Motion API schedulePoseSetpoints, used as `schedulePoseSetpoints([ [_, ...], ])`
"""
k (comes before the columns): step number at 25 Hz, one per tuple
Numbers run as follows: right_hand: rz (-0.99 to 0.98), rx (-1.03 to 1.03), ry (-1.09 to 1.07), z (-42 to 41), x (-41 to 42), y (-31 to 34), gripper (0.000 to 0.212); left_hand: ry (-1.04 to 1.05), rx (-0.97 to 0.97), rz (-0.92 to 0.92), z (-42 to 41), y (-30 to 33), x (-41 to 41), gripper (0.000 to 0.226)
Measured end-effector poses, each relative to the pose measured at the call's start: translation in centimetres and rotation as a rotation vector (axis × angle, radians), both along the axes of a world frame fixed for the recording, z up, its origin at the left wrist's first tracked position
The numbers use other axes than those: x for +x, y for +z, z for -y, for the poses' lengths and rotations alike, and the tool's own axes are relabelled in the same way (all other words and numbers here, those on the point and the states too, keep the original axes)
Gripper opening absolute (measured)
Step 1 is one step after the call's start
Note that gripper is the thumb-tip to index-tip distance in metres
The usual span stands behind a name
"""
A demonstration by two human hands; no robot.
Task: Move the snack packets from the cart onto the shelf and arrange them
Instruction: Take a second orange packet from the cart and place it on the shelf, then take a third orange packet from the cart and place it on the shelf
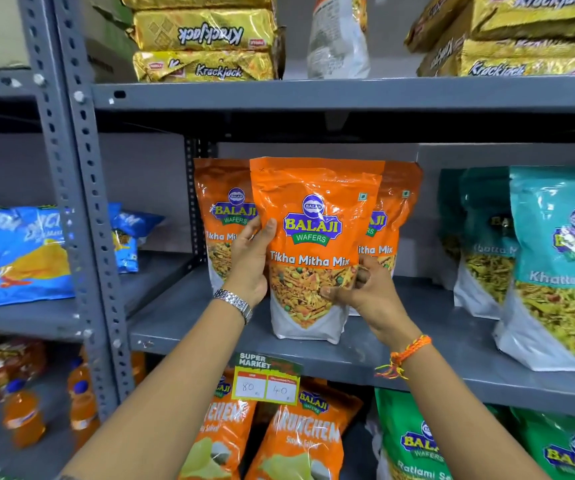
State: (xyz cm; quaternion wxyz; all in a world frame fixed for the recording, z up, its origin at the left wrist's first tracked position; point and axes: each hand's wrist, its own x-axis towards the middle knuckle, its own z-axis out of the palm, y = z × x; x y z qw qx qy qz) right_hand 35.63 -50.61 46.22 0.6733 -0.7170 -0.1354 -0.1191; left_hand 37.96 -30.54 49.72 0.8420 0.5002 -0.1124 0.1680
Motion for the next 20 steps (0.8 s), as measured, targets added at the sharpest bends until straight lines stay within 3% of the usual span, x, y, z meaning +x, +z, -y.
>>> schedulePoseSetpoints([
  [6, 0.093, -0.169, -0.346, 0.3, -3.2, 0.9, 0.089, 0.086, -0.075, 0.126, -3.8, -1.0, -2.8, 0.043],
  [11, 0.333, -0.154, -0.579, -3.1, -8.1, 0.3, 0.065, 0.169, -0.171, 0.174, -8.2, -3.1, -8.5, 0.025],
  [16, 0.454, -0.045, -0.344, -10.6, -12.0, -2.8, 0.047, 0.373, -0.233, 0.134, -14.2, -7.4, -15.1, 0.024],
  [20, 0.276, -0.072, -0.015, -18.4, -12.6, -9.0, 0.045, 0.587, -0.258, 0.021, -20.0, -13.5, -20.6, 0.023],
])
